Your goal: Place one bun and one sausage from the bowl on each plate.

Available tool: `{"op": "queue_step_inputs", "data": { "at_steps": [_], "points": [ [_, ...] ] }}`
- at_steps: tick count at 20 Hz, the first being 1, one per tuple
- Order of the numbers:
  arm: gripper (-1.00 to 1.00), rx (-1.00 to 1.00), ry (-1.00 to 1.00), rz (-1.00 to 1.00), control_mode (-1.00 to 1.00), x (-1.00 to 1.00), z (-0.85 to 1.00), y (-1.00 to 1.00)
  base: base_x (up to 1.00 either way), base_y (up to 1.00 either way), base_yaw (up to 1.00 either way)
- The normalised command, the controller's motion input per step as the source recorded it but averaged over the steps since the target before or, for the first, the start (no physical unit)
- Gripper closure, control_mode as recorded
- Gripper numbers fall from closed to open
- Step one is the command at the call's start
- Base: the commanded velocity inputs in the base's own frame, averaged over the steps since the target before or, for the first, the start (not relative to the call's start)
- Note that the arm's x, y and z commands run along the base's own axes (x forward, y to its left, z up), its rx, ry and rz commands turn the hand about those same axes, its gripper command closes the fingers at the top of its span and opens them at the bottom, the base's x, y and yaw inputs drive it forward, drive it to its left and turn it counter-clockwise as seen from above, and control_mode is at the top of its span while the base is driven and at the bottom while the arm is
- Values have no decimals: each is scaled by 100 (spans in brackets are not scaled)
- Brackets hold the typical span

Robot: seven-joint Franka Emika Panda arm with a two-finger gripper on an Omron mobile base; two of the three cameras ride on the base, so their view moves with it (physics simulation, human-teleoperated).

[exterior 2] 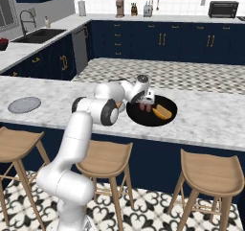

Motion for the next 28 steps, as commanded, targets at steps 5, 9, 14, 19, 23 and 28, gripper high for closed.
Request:
{"op": "queue_step_inputs", "data": {
  "at_steps": [5, 9, 14, 19, 23, 28],
  "points": [
    [-100, 0, 0, 0, -100, 13, -21, -29, 0, 0, 0],
    [-100, 0, 0, 0, -100, 8, -27, -1, 0, 0, 0],
    [-100, -1, 0, 0, -100, 25, -37, 1, 0, 0, 0],
    [-100, 0, 0, 0, -100, 2, -7, 1, 0, 0, 0],
    [100, 0, 0, 0, -100, 0, 0, 0, 0, 0, 0],
    [100, 0, 1, 0, -100, -2, 0, 0, 0, 0, 0]
  ]
}}
